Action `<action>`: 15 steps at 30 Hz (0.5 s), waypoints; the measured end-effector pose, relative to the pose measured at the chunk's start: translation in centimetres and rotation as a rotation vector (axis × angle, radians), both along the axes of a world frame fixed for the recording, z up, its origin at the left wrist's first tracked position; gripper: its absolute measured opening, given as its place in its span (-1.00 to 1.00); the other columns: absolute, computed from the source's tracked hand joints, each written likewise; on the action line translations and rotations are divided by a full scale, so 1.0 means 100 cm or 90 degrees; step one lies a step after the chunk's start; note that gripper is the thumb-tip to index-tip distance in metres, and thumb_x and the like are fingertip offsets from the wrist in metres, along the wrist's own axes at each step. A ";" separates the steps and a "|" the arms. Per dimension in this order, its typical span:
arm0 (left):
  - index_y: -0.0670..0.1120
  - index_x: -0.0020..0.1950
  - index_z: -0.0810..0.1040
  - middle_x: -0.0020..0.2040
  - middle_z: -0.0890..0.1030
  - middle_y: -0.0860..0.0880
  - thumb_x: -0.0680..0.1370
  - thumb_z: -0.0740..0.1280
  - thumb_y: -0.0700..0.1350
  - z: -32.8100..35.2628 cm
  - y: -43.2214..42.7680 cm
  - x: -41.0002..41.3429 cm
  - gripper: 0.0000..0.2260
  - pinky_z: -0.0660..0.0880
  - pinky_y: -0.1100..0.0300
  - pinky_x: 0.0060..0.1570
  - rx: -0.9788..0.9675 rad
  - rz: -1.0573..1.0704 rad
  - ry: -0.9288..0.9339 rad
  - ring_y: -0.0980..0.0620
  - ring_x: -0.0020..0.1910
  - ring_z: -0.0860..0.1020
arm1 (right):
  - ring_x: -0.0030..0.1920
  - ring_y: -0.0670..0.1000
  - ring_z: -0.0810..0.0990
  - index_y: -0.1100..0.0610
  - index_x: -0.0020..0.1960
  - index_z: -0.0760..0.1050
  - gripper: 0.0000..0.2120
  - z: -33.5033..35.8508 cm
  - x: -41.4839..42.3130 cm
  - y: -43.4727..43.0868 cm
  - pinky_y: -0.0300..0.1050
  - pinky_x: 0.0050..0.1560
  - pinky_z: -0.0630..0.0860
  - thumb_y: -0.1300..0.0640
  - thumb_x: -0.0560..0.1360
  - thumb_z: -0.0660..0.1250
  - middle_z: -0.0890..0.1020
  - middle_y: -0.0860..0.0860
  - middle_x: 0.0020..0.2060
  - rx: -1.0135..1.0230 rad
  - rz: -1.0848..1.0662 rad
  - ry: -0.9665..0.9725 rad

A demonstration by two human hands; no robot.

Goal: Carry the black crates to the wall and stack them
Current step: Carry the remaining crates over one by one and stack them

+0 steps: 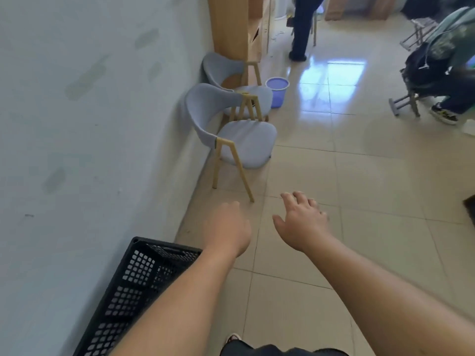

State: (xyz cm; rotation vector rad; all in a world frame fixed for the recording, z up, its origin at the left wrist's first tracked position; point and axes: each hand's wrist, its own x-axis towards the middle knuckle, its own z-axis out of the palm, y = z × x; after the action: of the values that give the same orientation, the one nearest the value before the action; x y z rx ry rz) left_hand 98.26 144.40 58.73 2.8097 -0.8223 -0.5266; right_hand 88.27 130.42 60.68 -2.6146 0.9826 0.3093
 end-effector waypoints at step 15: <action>0.01 0.58 0.23 0.55 0.30 -0.05 0.67 0.06 0.16 0.028 -0.317 -0.225 -0.50 0.29 -0.06 0.37 0.031 -0.355 -0.026 -0.09 0.50 0.27 | 0.48 0.19 0.25 -0.01 0.61 0.10 -0.37 0.021 -0.308 -0.247 0.22 0.34 0.32 -0.24 0.61 0.04 0.23 0.08 0.55 0.022 -0.453 0.028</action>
State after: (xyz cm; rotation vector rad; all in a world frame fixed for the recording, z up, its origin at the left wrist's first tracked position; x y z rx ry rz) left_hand 75.80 112.65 61.53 2.6151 -1.6346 -0.5648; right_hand 57.42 105.67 62.78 -2.0527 1.8010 0.1948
